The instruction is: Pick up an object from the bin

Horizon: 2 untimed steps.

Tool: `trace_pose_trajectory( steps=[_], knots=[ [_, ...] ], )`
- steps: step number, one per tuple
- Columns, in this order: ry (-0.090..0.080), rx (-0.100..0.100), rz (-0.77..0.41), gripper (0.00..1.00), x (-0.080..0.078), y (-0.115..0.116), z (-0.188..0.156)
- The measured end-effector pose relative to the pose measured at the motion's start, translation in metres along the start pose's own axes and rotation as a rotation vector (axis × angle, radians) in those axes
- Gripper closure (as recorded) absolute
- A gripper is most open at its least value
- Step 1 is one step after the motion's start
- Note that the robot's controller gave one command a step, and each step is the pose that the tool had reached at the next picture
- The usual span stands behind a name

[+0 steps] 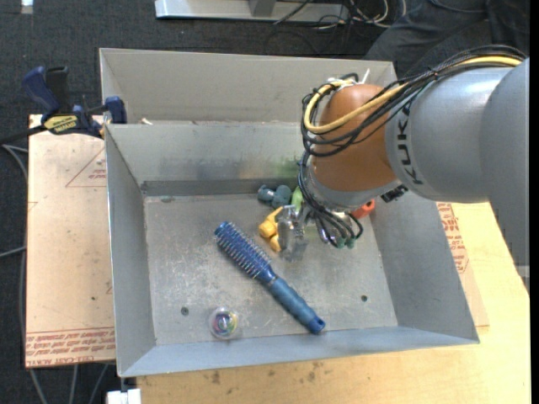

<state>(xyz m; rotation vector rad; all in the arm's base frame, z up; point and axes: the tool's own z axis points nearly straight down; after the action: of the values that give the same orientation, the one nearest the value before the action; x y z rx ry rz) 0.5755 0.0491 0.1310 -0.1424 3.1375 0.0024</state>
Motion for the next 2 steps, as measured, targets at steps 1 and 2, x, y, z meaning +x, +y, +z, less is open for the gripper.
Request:
trace_pose_trajectory(
  steps=[1,2],
  knots=[
    [0.0,0.001,-0.002,0.0,0.0,0.0,0.0],
    [-0.01,0.004,-0.183,0.0,-0.038,-0.066,0.059]
  ],
)
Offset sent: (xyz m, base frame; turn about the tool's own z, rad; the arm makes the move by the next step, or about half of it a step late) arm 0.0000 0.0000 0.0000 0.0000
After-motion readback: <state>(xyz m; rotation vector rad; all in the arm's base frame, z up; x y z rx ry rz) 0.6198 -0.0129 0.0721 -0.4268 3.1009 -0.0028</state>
